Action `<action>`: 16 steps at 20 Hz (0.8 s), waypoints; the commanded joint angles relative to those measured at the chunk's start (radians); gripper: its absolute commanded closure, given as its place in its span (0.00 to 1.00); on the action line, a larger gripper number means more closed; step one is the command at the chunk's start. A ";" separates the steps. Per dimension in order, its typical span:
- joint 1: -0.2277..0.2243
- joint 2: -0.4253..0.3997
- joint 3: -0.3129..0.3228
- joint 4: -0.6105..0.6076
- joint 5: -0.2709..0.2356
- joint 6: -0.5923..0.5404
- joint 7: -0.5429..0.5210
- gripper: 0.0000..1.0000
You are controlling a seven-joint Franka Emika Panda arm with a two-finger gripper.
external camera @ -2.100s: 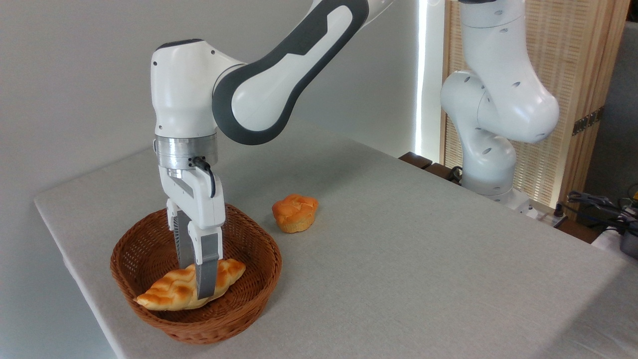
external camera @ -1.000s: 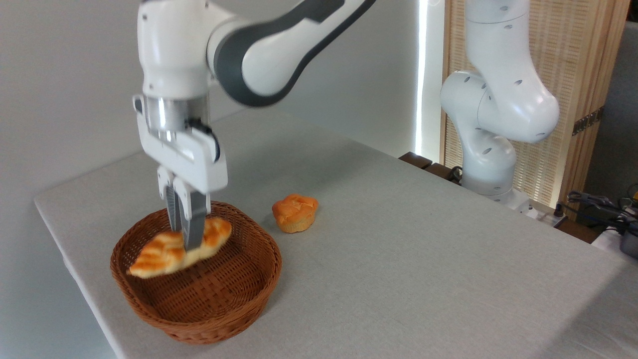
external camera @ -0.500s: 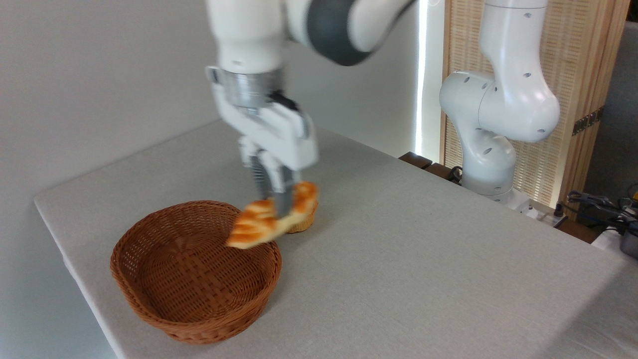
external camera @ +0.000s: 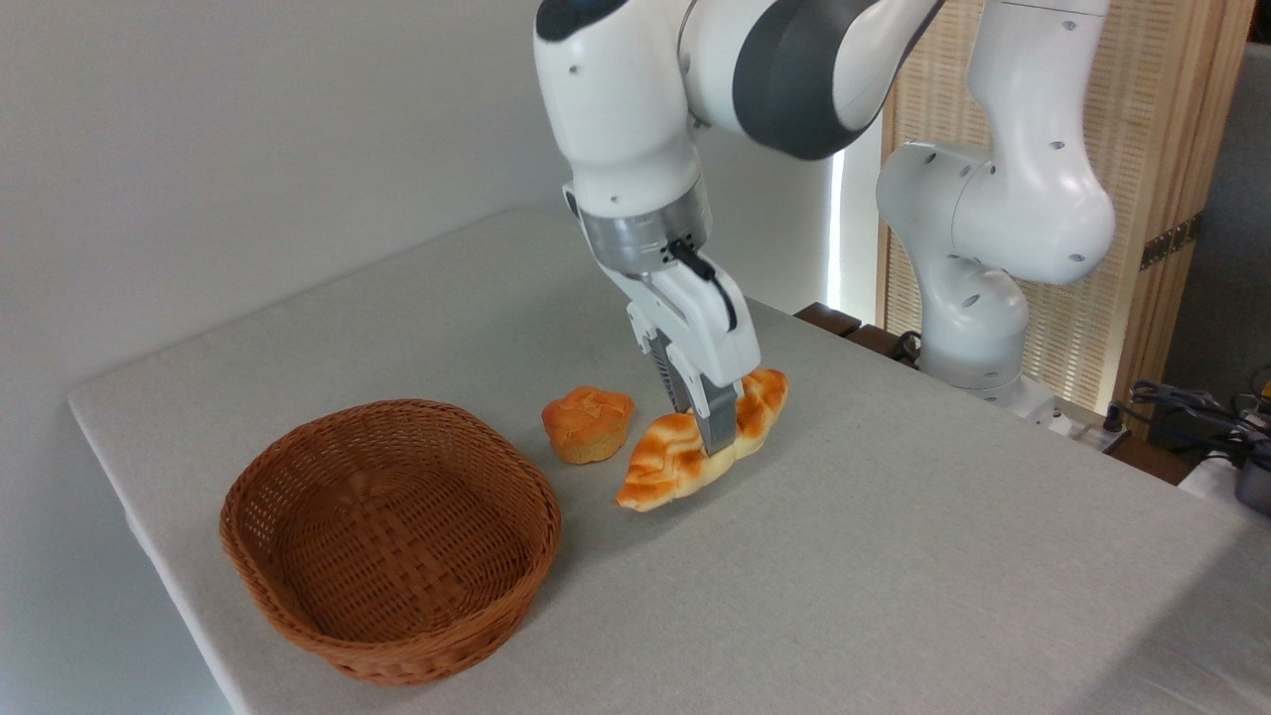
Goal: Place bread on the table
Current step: 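Lift the bread roll out of the basket and carry it beside the orange bun, then lower the bread roll onto the table and open the gripper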
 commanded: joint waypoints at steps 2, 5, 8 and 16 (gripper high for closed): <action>-0.068 0.055 0.004 0.002 0.013 0.056 0.005 0.22; -0.069 0.064 0.008 0.002 0.015 0.061 0.008 0.15; -0.069 0.081 0.017 0.005 0.016 0.060 0.002 0.00; -0.068 0.098 0.014 0.087 0.007 0.035 -0.055 0.00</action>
